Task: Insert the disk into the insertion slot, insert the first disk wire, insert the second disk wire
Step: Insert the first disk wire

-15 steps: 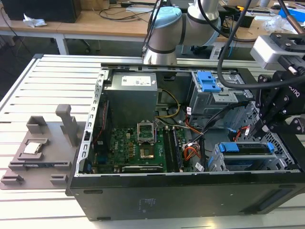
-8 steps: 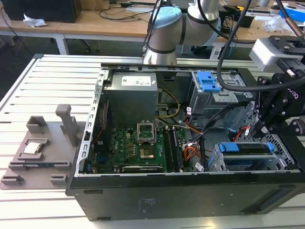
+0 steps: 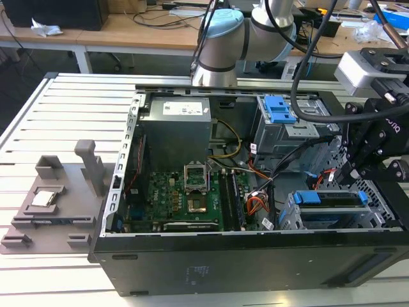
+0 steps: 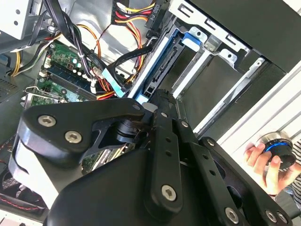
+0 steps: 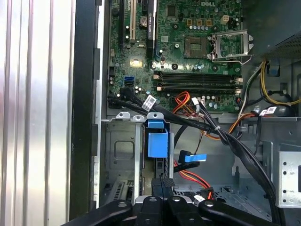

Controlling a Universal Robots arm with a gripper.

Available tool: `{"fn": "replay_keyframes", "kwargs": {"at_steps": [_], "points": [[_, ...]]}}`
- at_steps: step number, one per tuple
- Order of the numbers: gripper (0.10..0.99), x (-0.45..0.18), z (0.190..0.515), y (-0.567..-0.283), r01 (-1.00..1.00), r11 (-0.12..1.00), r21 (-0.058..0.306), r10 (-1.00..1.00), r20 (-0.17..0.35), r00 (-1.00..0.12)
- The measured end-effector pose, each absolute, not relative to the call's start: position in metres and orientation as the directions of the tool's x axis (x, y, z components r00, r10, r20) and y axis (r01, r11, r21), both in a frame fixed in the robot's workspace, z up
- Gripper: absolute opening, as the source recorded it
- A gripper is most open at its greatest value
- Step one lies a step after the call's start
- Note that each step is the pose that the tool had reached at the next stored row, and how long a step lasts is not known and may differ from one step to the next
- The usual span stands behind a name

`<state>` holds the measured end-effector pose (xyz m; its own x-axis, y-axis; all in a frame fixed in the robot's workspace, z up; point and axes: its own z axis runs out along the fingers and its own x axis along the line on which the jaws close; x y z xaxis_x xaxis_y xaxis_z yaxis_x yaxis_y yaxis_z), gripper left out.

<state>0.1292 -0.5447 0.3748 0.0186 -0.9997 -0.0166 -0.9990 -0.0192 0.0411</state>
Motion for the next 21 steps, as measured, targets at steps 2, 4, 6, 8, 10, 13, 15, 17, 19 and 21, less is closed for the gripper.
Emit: {"fn": "replay_keyframes", "kwargs": {"at_steps": [2,4,6,8,10,13,15,17,19,21], "points": [[0.106,0.129,0.375,-0.541,-0.999,-0.019,0.041,-1.0,-0.014,0.019],[0.106,0.13,0.375,-0.539,-0.999,-0.019,0.041,-1.0,-0.011,0.019],[0.106,0.13,0.375,-0.535,-0.999,-0.019,0.041,-1.0,-0.007,0.019],[0.106,0.132,0.375,-0.532,-0.999,-0.019,0.041,-1.0,-0.007,0.019],[0.106,0.133,0.375,-0.531,-0.999,-0.02,0.041,-1.0,-0.007,0.02],[0.106,0.136,0.375,-0.53,-0.999,-0.02,0.041,-1.0,-0.007,0.02],[0.106,0.138,0.375,-0.53,-0.999,-0.021,0.041,-1.0,-0.007,0.02],[0.106,0.139,0.375,-0.529,-0.999,-0.021,0.041,-1.0,-0.007,0.02],[0.106,0.139,0.375,-0.529,-0.999,-0.021,0.041,-1.0,-0.007,0.02],[0.106,0.139,0.375,-0.529,-0.999,-0.021,0.041,-1.0,-0.007,0.02]]}}
